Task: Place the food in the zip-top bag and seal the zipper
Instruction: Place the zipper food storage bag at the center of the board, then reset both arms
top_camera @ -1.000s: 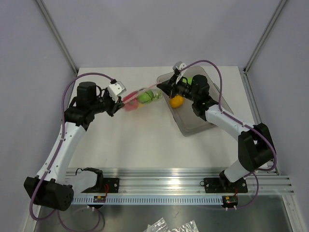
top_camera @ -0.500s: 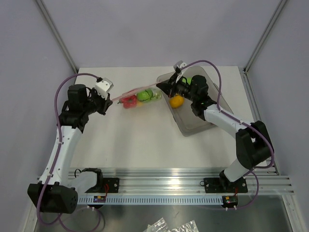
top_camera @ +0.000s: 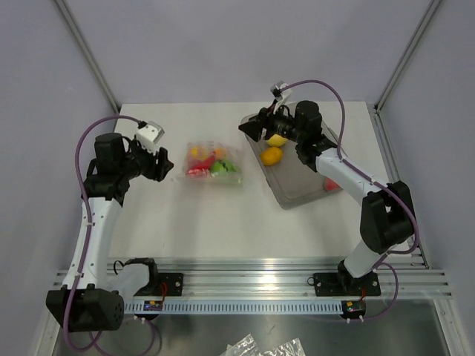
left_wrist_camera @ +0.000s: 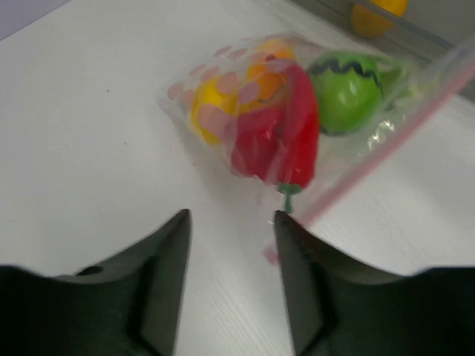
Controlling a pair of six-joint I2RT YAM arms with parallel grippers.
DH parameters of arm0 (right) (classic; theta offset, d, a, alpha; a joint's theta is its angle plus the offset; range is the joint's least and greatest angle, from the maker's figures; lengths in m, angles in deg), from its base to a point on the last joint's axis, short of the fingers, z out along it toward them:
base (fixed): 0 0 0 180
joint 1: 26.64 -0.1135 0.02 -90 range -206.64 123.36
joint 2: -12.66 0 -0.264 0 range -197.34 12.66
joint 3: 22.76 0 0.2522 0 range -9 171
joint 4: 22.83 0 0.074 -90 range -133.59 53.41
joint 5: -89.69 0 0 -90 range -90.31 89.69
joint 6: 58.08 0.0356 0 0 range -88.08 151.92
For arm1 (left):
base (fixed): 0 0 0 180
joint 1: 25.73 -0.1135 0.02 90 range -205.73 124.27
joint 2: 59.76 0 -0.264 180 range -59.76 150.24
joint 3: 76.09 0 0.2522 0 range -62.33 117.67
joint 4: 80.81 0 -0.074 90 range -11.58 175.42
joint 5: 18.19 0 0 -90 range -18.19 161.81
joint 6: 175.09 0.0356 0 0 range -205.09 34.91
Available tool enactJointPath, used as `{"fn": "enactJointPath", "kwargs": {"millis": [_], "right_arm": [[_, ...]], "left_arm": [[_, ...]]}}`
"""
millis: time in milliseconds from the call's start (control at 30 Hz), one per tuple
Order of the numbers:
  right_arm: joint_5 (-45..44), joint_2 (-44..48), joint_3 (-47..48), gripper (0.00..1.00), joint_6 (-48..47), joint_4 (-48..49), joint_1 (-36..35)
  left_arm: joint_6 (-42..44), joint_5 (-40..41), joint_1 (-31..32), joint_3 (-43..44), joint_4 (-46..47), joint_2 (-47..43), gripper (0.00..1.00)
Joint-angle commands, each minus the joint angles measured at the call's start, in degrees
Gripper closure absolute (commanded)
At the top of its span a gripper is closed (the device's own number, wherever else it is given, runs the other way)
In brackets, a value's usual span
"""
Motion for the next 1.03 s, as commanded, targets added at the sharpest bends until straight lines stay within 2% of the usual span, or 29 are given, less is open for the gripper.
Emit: {"fn": "enactJointPath", "kwargs": {"millis": [0, 67, 100, 133, 167, 267, 300, 400, 433, 500, 600, 667, 800, 1000], "right_arm": [[-2.18, 2.84, 0.47, 0.30, 1.54, -4.96, 0.18], [-6.66, 5.47, -2.34, 0.16, 2.69, -4.78, 0.27], [-8.24, 6.18, -2.61, 0.01, 3.13, -6.86, 0.18], [-11.30, 6.71, -1.66, 0.01, 3.48, -8.80, 0.18], [-13.16, 7.24, -0.52, 0.01, 3.66, -11.52, 0.18], [-21.86, 6.11, 8.35, 0.01, 3.75, -29.60, 0.18], [-24.23, 5.66, 10.89, 0.01, 3.31, -38.96, 0.18], [-36.44, 5.48, 16.97, 0.00, 4.44, -51.92, 0.18], [-43.17, 5.92, 17.94, 0.00, 6.01, -54.50, 0.18], [-49.80, 7.76, 17.87, 0.01, 7.87, -60.03, 0.18], [-60.43, 11.27, 15.24, 0.00, 10.15, -65.66, 0.18], [-62.48, 14.34, 14.00, 0.01, 11.04, -67.87, 0.18], [-59.78, 21.55, 6.30, 0.00, 10.60, -67.20, 0.27], [-62.13, 32.10, -2.51, 0.00, 12.28, -64.28, 0.18]], "left_arm": [[-2.27, -3.65, -0.15, 1.19, 1.02, -0.78, 0.38], [-3.24, -3.82, -0.15, 0.84, 2.16, -2.00, 0.26], [-3.85, -3.82, -0.15, 0.57, 2.60, -2.44, 0.13], [-4.64, -3.38, -0.15, 0.66, 3.73, -2.80, 0.03], [-5.52, -2.86, -0.15, 0.75, 4.09, -3.15, 0.01], [-10.52, 1.26, -0.15, 2.76, 5.33, -3.86, 0.01], [-15.32, 5.11, -0.15, 3.90, 5.41, -3.16, 0.01], [-24.13, 7.96, -0.07, 8.82, 2.79, -1.31, 0.01], [-26.07, 7.61, -0.07, 10.14, 1.91, -0.52, 0.01], [-32.03, 4.73, -0.07, 10.07, 2.60, -0.60, 0.01], [-37.68, 1.29, -0.07, 8.05, 5.32, -2.00, 0.01], [-39.45, 0.67, -0.07, 7.34, 4.89, -2.97, 0.01], [-35.33, -1.27, 0.02, 9.26, -1.32, -2.98, 0.01], [-34.18, 2.95, 0.02, 11.03, -3.99, -3.41, 0.01]]}}
